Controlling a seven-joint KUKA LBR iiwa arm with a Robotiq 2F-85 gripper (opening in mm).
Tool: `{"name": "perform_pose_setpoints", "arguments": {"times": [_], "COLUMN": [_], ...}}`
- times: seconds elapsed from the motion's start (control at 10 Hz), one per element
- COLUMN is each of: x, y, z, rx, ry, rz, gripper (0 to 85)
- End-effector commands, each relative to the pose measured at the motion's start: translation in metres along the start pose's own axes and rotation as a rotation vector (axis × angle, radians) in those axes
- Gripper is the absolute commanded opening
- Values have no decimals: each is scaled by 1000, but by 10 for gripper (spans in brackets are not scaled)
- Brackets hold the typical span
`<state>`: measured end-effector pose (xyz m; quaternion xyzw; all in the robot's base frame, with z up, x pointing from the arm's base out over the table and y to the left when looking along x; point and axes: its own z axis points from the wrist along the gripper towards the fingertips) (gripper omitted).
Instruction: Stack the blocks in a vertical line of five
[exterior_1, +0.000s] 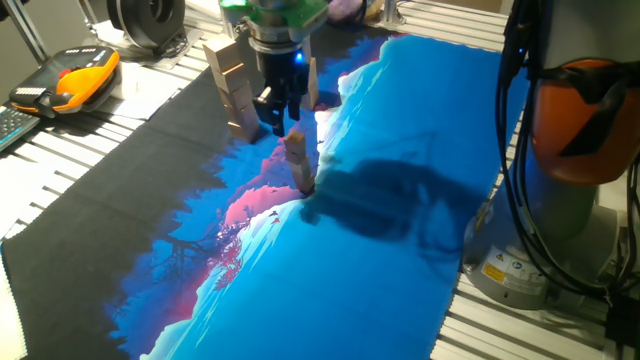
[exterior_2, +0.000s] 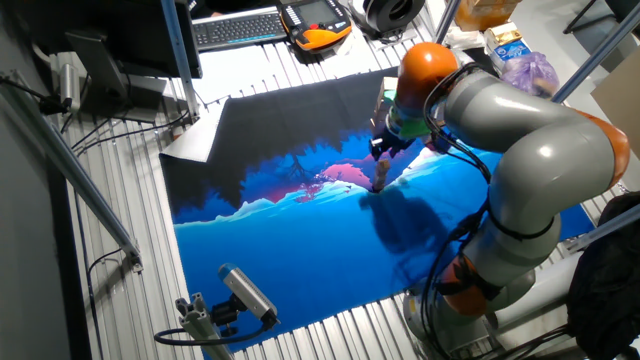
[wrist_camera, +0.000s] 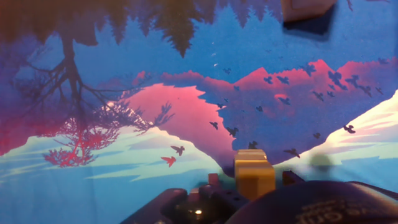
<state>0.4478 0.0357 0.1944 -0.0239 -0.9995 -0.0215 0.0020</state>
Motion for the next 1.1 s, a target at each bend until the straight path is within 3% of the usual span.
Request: {"name": "perform_pose_setpoints", "arguments": {"times": [0.0, 0.1, 0.5, 1.0], "x": [0, -2, -2, -6], "y": [2, 2, 11, 14], "z": [-1, -2, -1, 2], "rx": [0, -11, -11, -31], "ry": [4, 26, 31, 52], "rz": [-10, -38, -50, -76], "gripper": [170, 0, 0, 0]}}
